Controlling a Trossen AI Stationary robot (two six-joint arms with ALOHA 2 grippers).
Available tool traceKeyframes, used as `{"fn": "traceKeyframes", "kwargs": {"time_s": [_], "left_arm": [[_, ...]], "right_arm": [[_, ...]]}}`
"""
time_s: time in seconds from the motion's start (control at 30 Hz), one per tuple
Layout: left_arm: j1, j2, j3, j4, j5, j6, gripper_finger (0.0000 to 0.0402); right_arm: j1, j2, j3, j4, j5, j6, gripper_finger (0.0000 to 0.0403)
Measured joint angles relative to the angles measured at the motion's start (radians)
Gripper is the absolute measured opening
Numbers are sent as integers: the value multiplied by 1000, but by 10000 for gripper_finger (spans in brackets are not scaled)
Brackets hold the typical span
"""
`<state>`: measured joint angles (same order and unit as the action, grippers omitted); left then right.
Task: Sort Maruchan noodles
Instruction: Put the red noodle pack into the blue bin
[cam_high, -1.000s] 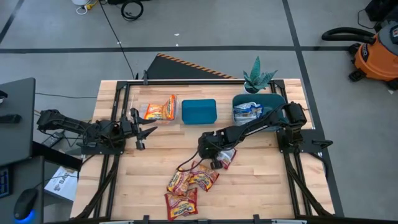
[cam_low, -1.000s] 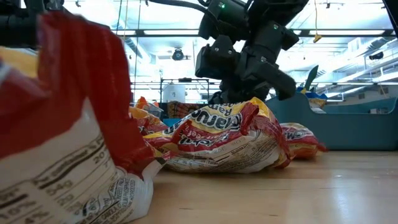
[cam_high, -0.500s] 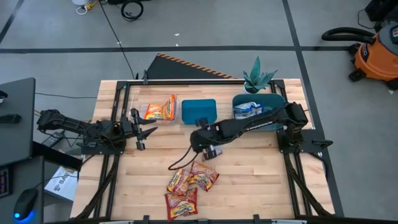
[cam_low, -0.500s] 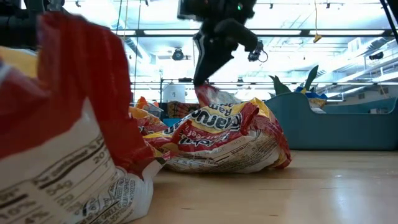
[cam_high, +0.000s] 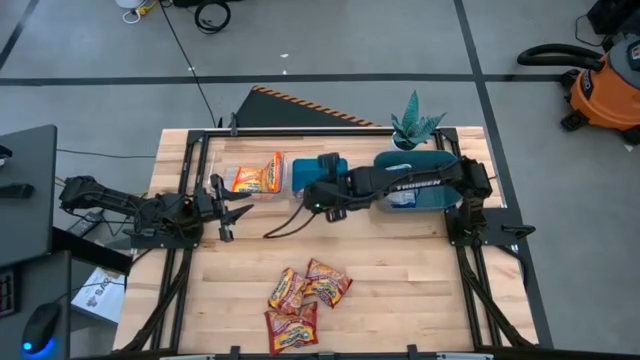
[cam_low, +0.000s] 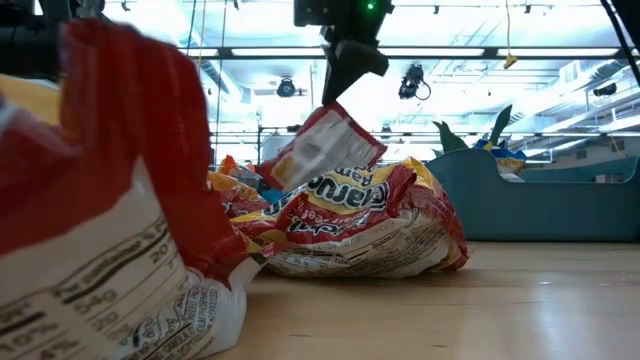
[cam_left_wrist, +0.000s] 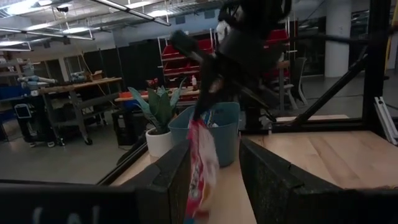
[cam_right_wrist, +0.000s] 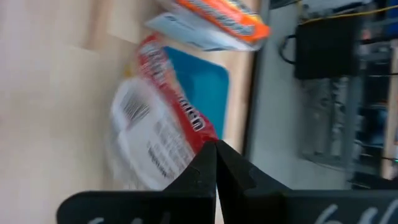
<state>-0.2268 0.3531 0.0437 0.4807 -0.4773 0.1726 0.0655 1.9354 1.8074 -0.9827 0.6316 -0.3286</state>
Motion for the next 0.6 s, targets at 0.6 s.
{"fn": "traceKeyframes", "kwargs": {"time_s": [0.6], "left_arm": [[0,0,0,-7,0,-4,142]], "right_arm": [[-140,0,101,112,78,-53,5]]}}
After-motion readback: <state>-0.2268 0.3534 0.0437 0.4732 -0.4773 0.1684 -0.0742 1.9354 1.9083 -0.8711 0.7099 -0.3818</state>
